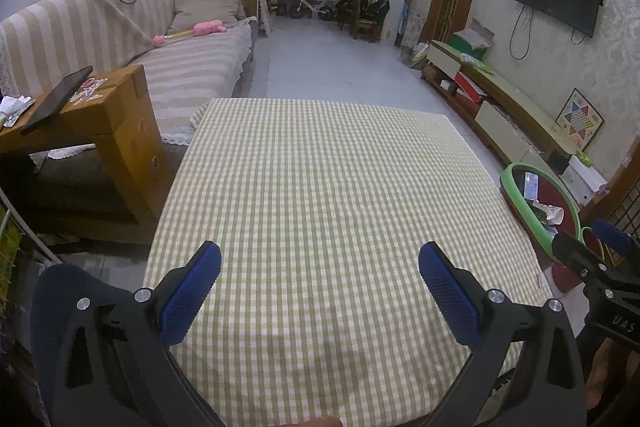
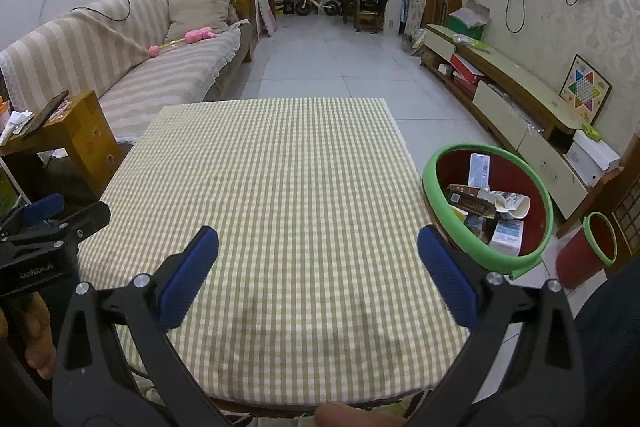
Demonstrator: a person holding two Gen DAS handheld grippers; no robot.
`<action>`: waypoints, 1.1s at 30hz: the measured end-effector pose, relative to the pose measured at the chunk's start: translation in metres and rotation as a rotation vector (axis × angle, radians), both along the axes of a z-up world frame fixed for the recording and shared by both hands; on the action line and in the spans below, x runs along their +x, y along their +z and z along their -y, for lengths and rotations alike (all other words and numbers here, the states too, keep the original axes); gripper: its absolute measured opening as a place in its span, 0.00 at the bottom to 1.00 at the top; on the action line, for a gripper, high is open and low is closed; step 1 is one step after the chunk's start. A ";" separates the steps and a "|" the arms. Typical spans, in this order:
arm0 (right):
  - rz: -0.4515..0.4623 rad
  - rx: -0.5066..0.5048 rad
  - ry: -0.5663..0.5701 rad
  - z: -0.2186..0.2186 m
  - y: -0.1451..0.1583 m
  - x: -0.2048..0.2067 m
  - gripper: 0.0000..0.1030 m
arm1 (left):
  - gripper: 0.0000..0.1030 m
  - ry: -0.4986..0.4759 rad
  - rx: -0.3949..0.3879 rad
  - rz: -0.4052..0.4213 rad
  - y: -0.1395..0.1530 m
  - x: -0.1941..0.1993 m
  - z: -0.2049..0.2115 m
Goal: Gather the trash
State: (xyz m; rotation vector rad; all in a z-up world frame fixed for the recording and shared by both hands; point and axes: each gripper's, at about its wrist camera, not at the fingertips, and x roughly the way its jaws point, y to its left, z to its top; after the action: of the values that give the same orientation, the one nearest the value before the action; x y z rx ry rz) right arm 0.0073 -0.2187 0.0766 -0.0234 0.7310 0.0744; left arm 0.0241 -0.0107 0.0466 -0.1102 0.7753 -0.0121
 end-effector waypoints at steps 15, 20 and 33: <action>-0.001 0.010 0.003 -0.002 -0.003 0.000 0.95 | 0.92 -0.006 0.010 0.041 0.006 -0.005 -0.001; -0.001 0.011 0.003 -0.002 -0.003 0.000 0.95 | 0.92 0.006 0.012 0.031 0.005 -0.003 -0.002; 0.003 0.014 -0.002 -0.002 -0.001 0.000 0.95 | 0.92 0.003 0.018 0.029 0.005 -0.002 -0.003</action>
State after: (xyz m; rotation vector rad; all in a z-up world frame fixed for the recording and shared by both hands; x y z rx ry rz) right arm 0.0073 -0.2164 0.0752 -0.0095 0.7272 0.0773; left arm 0.0219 -0.0075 0.0515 -0.0939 0.7463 -0.0036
